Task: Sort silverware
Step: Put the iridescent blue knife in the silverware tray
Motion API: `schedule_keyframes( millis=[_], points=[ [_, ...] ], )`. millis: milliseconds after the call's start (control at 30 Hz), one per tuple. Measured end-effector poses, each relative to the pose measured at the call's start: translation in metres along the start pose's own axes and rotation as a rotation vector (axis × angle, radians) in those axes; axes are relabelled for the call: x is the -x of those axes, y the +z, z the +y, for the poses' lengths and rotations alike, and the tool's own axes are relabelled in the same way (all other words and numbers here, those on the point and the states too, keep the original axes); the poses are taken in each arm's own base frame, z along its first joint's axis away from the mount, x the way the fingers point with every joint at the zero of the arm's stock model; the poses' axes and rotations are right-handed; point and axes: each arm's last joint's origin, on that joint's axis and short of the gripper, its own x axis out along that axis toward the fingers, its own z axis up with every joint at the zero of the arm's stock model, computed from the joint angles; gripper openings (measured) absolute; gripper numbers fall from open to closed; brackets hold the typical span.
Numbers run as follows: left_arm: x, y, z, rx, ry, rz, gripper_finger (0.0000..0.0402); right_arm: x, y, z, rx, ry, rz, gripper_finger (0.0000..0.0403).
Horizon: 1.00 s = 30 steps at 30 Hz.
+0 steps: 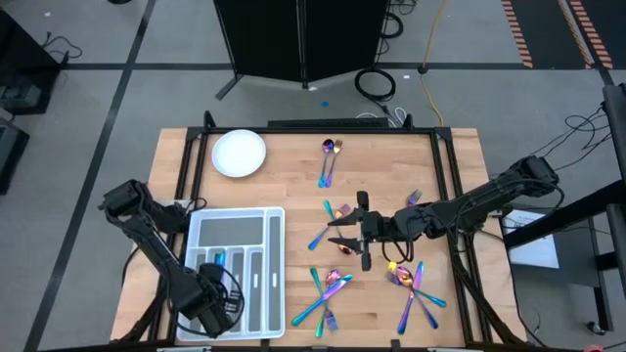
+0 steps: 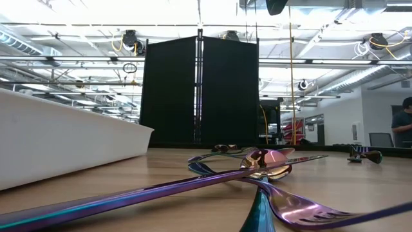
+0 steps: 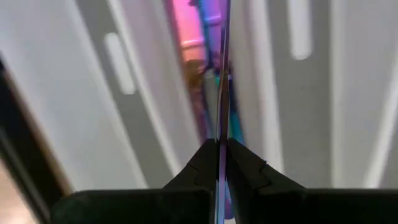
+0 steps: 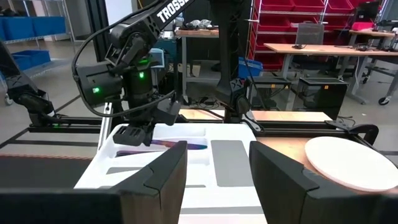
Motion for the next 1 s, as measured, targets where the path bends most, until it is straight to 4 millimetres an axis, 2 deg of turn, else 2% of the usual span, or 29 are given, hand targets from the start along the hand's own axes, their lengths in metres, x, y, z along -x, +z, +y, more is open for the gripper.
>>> schedule_keyframes(
  millis=[600, 1000],
  points=[
    [-0.006, 0.0039, -0.0001, 0.01, -0.013, -0.022, 0.0021, 0.0, 0.0002, 0.0, -0.001, 0.0, -0.002, 0.0162],
    [-0.006, 0.0028, -0.0024, 0.008, -0.048, -0.023, 0.0064, 0.0, 0.0009, 0.0001, -0.003, 0.001, -0.009, 0.0162]
  ],
)
